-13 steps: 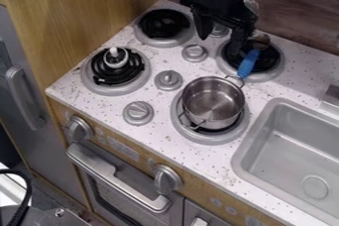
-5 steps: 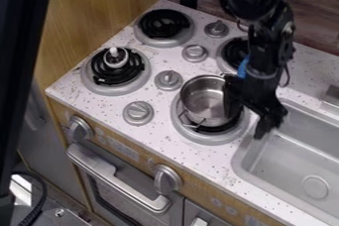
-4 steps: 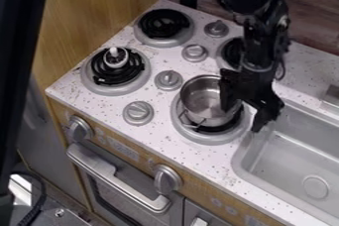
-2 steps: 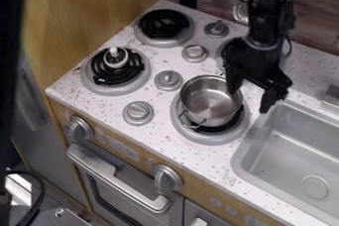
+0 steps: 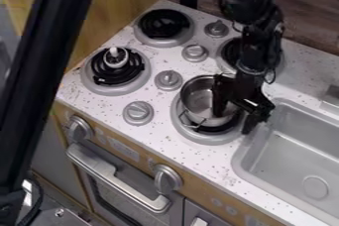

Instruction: Moved the silver pot from bottom right burner and placed in between left side burners

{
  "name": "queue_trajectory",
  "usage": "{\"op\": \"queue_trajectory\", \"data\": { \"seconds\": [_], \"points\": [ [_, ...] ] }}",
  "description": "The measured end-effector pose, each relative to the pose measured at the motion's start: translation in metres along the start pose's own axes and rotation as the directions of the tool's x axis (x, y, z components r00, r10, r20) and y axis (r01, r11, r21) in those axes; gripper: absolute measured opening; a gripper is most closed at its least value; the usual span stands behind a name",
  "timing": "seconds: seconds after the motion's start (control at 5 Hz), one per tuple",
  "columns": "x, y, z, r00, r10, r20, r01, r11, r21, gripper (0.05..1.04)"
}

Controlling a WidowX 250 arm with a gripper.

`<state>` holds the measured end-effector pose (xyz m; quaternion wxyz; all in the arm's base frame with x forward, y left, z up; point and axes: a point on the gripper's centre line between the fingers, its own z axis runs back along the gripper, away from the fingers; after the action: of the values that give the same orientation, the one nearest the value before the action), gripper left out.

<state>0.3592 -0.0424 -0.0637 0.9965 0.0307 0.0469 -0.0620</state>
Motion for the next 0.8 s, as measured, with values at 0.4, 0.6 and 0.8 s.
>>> {"op": "queue_trajectory", "data": {
  "seconds": [0.4, 0.6, 0.8],
  "points": [
    [0.007, 0.002, -0.004, 0.996, -0.052, 0.078, 0.051, 0.999, 0.016, 0.664],
    [0.011, 0.004, 0.010, 0.989, -0.073, 0.131, 0.073, 0.997, 0.003, 0.368],
    [0.023, 0.028, 0.023, 0.978, -0.089, 0.188, 0.084, 0.996, 0.036, 0.142]
  ]
}}
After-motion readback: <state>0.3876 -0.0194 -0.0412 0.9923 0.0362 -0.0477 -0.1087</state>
